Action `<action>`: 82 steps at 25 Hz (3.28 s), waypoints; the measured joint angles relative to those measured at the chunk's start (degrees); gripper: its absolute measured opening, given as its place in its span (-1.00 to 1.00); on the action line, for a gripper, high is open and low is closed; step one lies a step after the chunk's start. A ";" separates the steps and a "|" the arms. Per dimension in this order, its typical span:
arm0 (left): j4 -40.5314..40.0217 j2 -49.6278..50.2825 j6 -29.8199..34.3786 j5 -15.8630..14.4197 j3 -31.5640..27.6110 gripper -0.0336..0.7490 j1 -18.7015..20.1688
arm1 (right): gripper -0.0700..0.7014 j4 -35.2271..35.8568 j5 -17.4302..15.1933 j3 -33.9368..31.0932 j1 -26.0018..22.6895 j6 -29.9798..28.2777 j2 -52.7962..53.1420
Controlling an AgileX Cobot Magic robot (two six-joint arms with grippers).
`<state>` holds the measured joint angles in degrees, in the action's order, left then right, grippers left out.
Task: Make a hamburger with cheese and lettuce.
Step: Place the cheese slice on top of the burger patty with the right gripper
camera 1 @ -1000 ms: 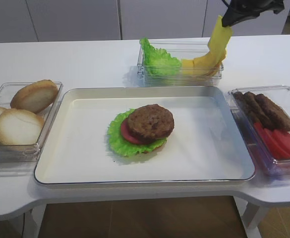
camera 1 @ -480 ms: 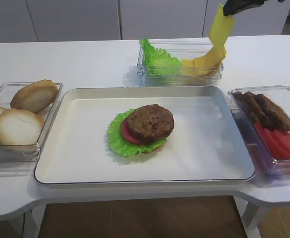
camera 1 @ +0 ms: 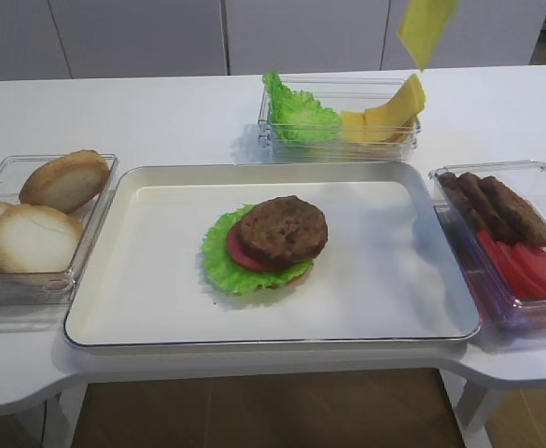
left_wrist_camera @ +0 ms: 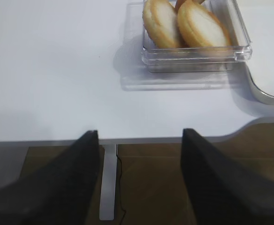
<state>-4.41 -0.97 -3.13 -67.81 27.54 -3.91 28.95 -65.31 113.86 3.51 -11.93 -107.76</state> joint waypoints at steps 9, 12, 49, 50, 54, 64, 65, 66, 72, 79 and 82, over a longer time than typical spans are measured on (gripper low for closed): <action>0.00 0.00 0.00 0.00 0.00 0.15 0.00 | -0.74 -0.22 -0.37 -5.33 3.82 0.22 6.54; 0.00 0.00 0.00 0.00 0.00 0.15 0.00 | -0.74 -0.35 -0.80 -7.58 4.70 0.22 8.20; 0.00 0.00 0.00 0.00 0.00 0.15 0.00 | -0.74 16.04 8.24 -37.76 19.73 -8.64 22.74; 0.00 0.00 0.00 0.00 0.00 0.15 0.00 | -0.74 16.04 8.76 -37.76 20.71 -8.64 22.06; 0.00 0.00 0.00 0.00 0.00 0.15 0.00 | -0.74 16.78 10.27 -37.86 23.37 -8.64 18.80; 0.00 0.00 0.00 0.00 0.00 0.15 0.00 | -0.74 19.11 12.76 -37.86 24.67 -10.67 12.99; 0.00 0.00 0.00 0.00 0.00 0.15 0.00 | -0.74 19.39 12.98 -37.86 24.67 -10.92 12.59; 0.00 0.00 0.00 0.00 0.00 0.15 0.00 | -0.74 19.69 13.22 -37.86 24.67 -11.21 12.10; 0.00 0.00 0.00 0.00 0.00 0.15 0.00 | -0.74 20.30 15.17 -37.86 24.67 -11.79 9.61; 0.00 0.00 0.00 0.00 0.00 0.15 0.00 | -0.74 20.07 16.45 -37.86 24.67 -12.06 9.18; 0.00 0.00 0.00 0.00 0.00 0.15 0.00 | -0.74 19.84 16.55 -37.86 24.67 -12.10 8.61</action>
<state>-4.41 -0.97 -3.13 -67.81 27.54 -3.91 48.80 -48.75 76.00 28.18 -24.03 -99.14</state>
